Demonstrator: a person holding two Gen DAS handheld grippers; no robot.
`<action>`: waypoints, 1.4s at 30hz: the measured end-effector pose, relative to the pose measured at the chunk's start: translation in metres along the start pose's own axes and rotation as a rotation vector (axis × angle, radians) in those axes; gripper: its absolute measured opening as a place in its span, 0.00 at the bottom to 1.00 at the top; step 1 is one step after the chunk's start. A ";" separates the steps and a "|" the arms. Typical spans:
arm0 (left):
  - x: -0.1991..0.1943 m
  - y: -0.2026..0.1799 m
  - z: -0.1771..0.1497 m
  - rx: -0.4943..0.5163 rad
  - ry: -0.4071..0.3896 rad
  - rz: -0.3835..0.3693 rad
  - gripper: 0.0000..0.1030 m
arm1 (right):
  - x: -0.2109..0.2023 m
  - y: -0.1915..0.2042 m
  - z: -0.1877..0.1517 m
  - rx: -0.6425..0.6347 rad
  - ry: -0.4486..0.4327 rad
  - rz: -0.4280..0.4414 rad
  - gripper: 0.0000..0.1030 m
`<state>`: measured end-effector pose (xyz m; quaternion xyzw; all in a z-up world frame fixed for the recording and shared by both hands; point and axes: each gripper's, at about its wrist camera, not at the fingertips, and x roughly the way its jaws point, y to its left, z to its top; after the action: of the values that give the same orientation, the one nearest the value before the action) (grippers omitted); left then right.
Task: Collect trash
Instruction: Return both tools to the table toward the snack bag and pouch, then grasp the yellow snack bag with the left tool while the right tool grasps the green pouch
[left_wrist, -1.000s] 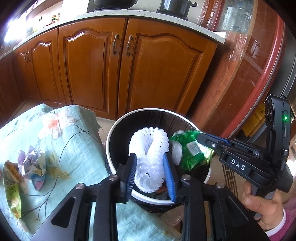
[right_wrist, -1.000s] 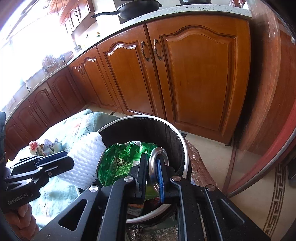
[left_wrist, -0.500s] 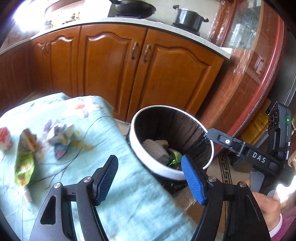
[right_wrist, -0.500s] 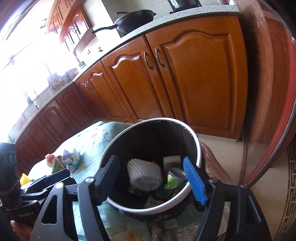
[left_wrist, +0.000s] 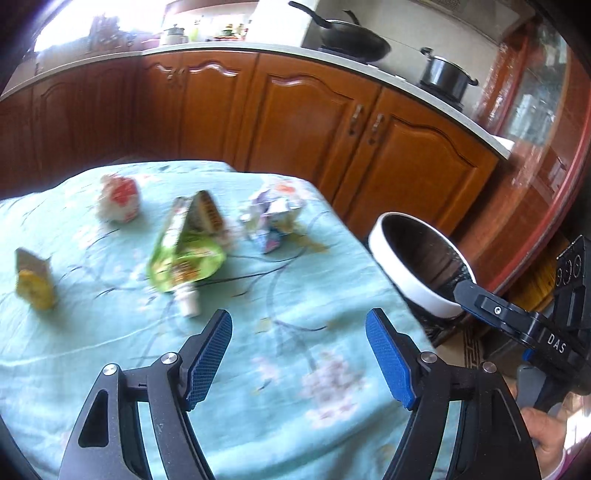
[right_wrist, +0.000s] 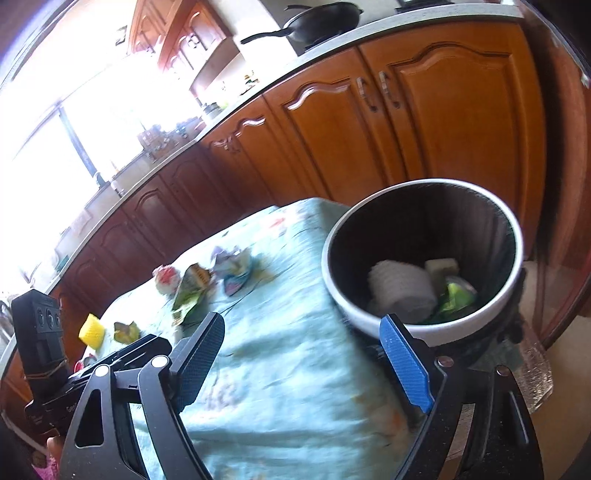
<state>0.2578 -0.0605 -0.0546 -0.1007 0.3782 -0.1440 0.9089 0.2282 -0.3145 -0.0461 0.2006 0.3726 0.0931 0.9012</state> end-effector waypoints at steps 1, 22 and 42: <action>-0.006 0.007 -0.003 -0.012 -0.002 0.011 0.72 | 0.003 0.007 -0.002 -0.009 0.008 0.008 0.85; -0.086 0.115 -0.028 -0.243 -0.084 0.167 0.72 | 0.070 0.117 -0.035 -0.134 0.140 0.137 0.85; -0.050 0.168 0.010 -0.252 -0.071 0.267 0.72 | 0.134 0.166 -0.015 -0.228 0.165 0.124 0.84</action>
<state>0.2627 0.1151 -0.0637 -0.1678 0.3710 0.0300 0.9129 0.3093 -0.1176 -0.0694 0.1113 0.4192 0.2062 0.8771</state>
